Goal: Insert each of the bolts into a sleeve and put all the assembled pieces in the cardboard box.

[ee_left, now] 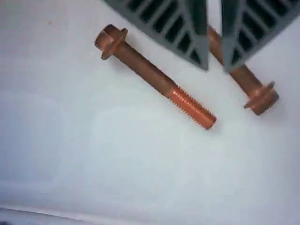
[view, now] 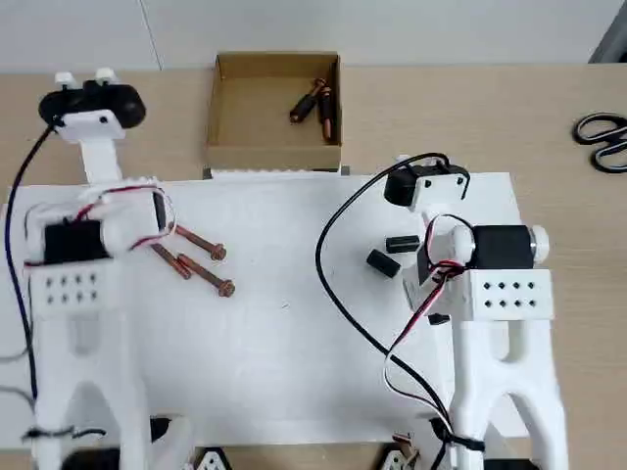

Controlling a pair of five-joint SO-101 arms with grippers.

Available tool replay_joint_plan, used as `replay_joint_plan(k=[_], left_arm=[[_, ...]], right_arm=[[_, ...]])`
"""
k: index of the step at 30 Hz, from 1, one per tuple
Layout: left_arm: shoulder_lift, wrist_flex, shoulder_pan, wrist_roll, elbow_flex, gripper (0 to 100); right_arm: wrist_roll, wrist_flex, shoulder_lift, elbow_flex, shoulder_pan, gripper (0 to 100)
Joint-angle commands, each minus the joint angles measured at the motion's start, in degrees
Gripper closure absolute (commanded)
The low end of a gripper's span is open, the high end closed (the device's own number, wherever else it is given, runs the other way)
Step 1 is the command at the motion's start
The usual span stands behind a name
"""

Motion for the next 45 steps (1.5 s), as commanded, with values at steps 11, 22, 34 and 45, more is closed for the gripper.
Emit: replay_joint_plan(k=[11, 22, 34, 45], left_arm=[[17.9, -7.4, -5.1, 28.3, -2.9, 99], [30.4, -7.0, -5.1, 28.2, -8.9, 97], [35.8, -4.9, -5.5, 26.8, -10.9, 88], [37.9, -4.6, -5.5, 26.8, -9.6, 89]], right_arm=[[-0.7, 0.3, -1.7, 0.5, 12.2, 99.5], [-0.8, -2.5, -1.7, 6.1, 12.5, 99.5], [-0.8, -6.0, -1.7, 8.4, 12.5, 99.5], [-0.8, -7.6, -1.5, 8.4, 12.5, 99.5]])
